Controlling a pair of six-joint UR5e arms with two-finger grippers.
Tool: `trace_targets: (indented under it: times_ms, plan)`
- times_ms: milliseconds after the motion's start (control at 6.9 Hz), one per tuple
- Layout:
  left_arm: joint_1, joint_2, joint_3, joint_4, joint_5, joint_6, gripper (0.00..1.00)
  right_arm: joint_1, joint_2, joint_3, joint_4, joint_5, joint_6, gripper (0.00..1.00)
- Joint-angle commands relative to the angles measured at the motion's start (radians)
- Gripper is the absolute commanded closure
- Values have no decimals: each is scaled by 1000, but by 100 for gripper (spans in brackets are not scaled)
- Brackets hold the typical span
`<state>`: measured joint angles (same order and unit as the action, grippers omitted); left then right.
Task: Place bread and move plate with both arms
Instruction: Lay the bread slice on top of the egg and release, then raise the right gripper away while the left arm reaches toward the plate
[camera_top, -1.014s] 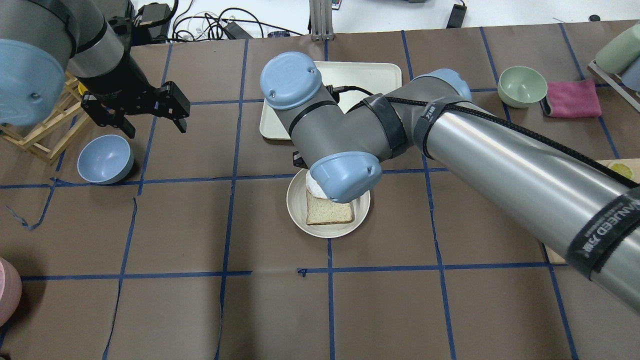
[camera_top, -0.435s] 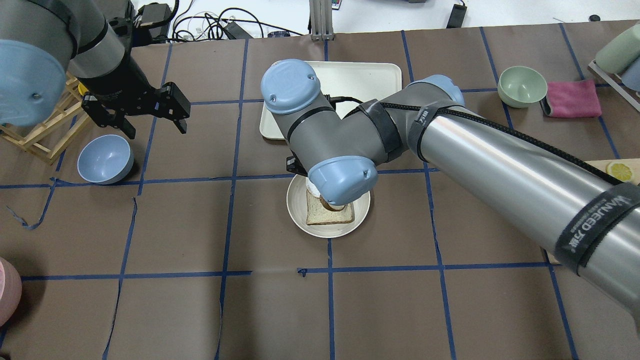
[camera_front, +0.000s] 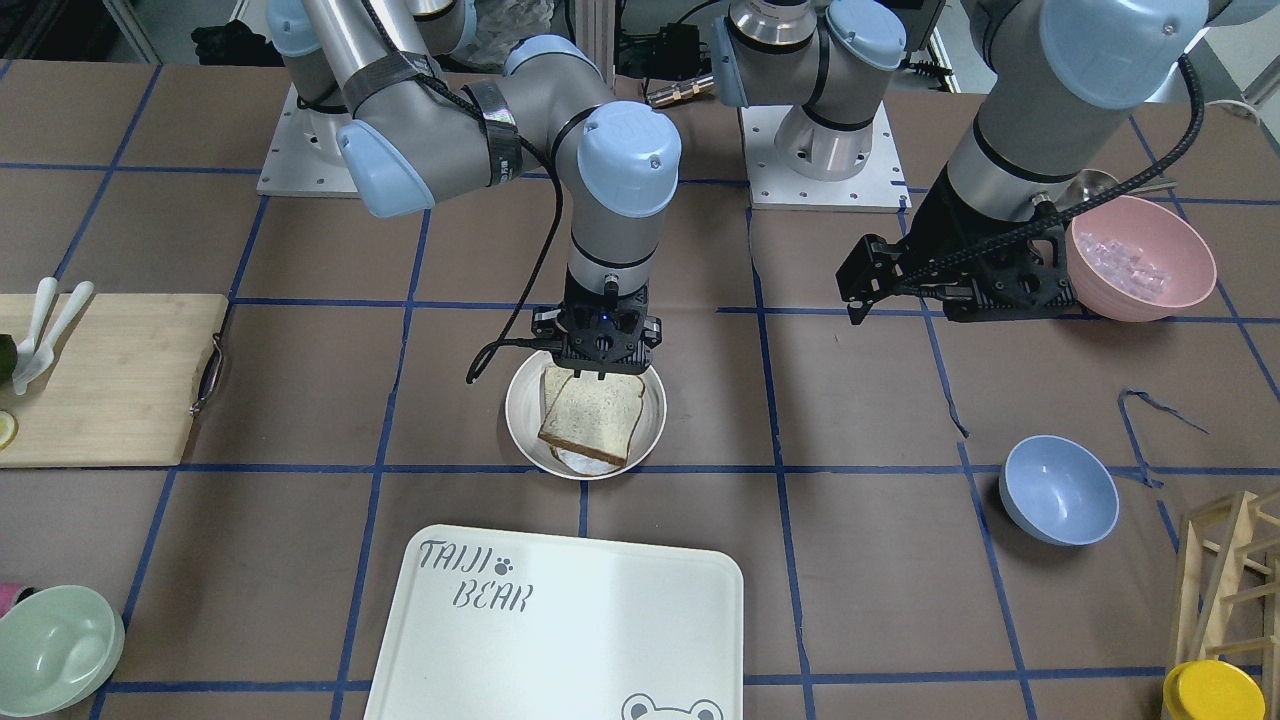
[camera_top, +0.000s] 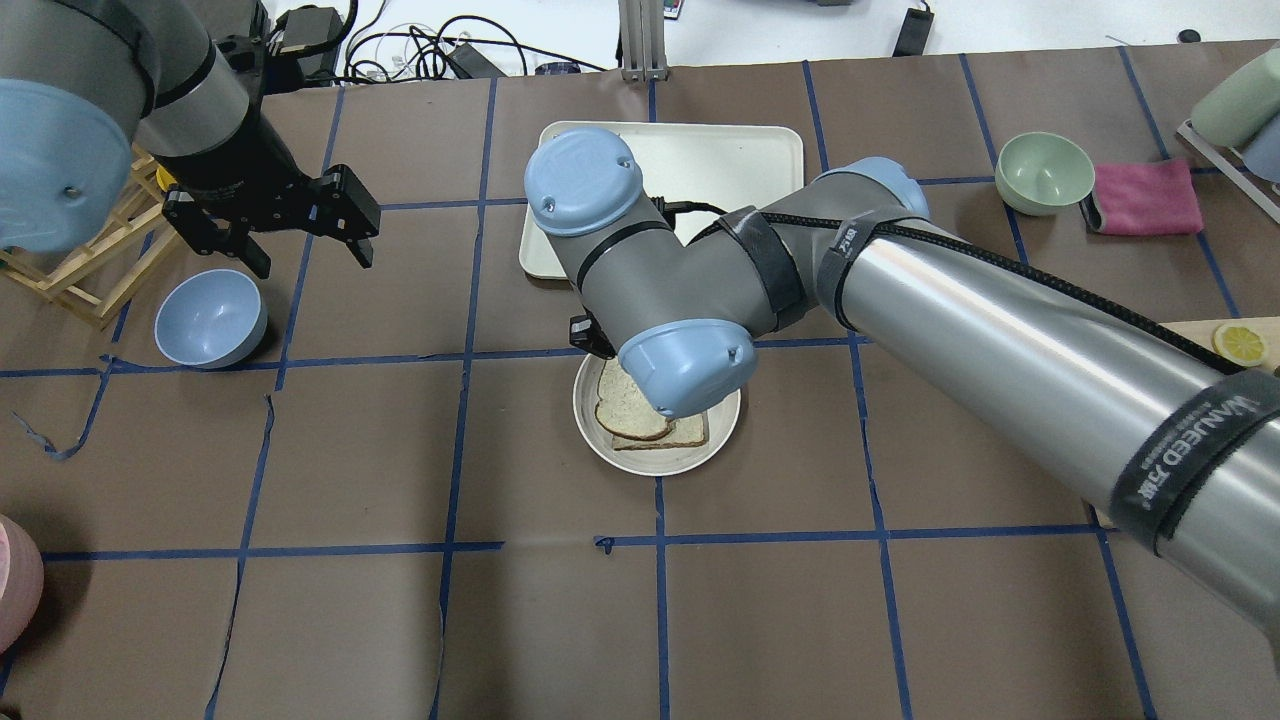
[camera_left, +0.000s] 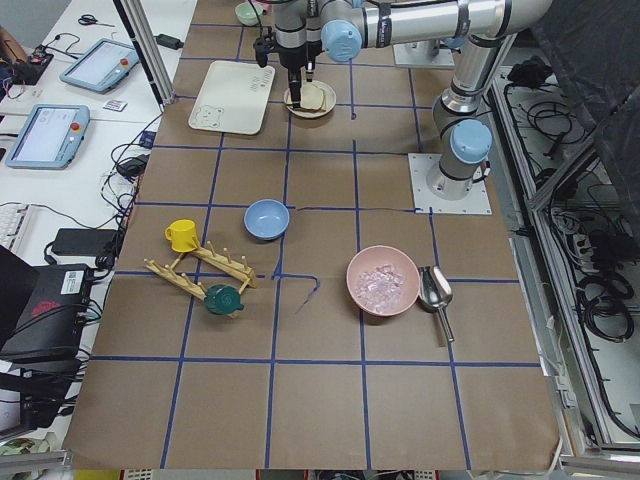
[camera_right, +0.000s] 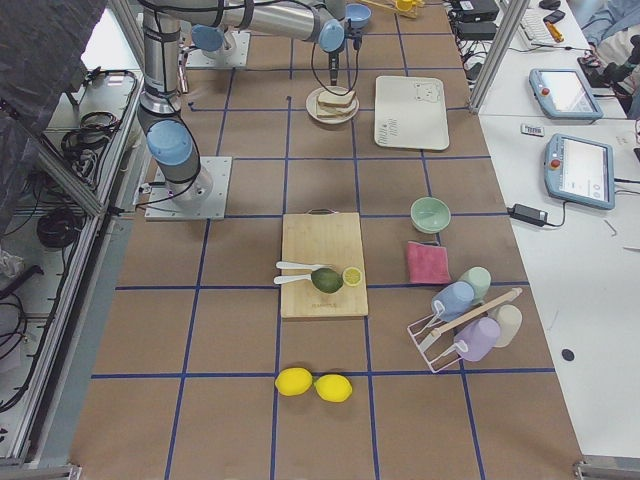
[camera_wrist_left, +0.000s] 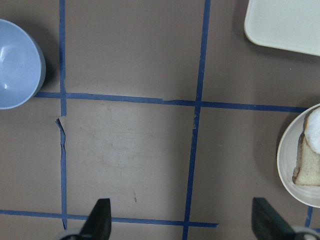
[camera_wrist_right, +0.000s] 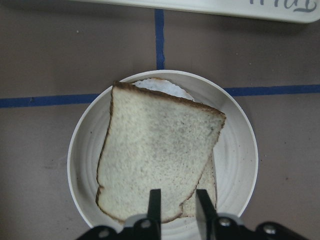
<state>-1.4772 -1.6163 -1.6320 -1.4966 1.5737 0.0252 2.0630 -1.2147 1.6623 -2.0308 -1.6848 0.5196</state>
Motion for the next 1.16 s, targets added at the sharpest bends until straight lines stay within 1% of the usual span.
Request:
trace_targets:
  times_ms: [0,145,290,435,580,725,870,1014]
  plan:
    - [0,1,0,1,2,-1,0,-45,-47,-25,-13,69,-121,0]
    - [0,-2,0,1,0,-1,0,-128,-80,-36,15,88,-194,0]
    - [2,-8,0,-1,3,-1,0,-212,-124,-53,56,137,-325,0]
    - [2,-34,-2,1,-6,-1,0,-295,-159,-81,132,136,-425,0]
    - [2,-43,-3,2,-12,-22,0,-343,-190,-105,141,129,-467,0]
    - [2,-42,-3,4,5,-30,0,-375,-225,-117,139,140,-481,0]
    - [2,-46,-3,6,11,-15,0,-398,-247,-128,179,128,-500,0]
    - [3,-68,-12,22,-7,-16,0,-432,-291,-130,286,126,-492,0]
